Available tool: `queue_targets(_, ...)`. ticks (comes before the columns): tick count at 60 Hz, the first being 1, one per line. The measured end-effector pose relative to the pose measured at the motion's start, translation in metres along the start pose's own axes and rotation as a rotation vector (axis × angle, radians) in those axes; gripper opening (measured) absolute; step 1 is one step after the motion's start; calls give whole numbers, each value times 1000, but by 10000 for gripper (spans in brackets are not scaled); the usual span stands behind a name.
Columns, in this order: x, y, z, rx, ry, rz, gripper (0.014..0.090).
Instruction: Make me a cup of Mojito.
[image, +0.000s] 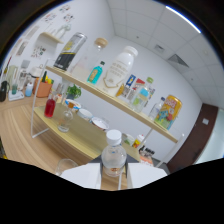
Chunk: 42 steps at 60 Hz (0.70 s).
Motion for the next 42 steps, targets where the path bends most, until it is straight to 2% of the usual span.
queue_targets(9,-14,60,17,-78,-84,303,340)
queue_targets(20,-44,136,37,-211,-154,447,339)
queue_targets(28,-56,174,50,-281,-172,514,339)
queue_targets(42,-69,207,53,-345,-189,524,338)
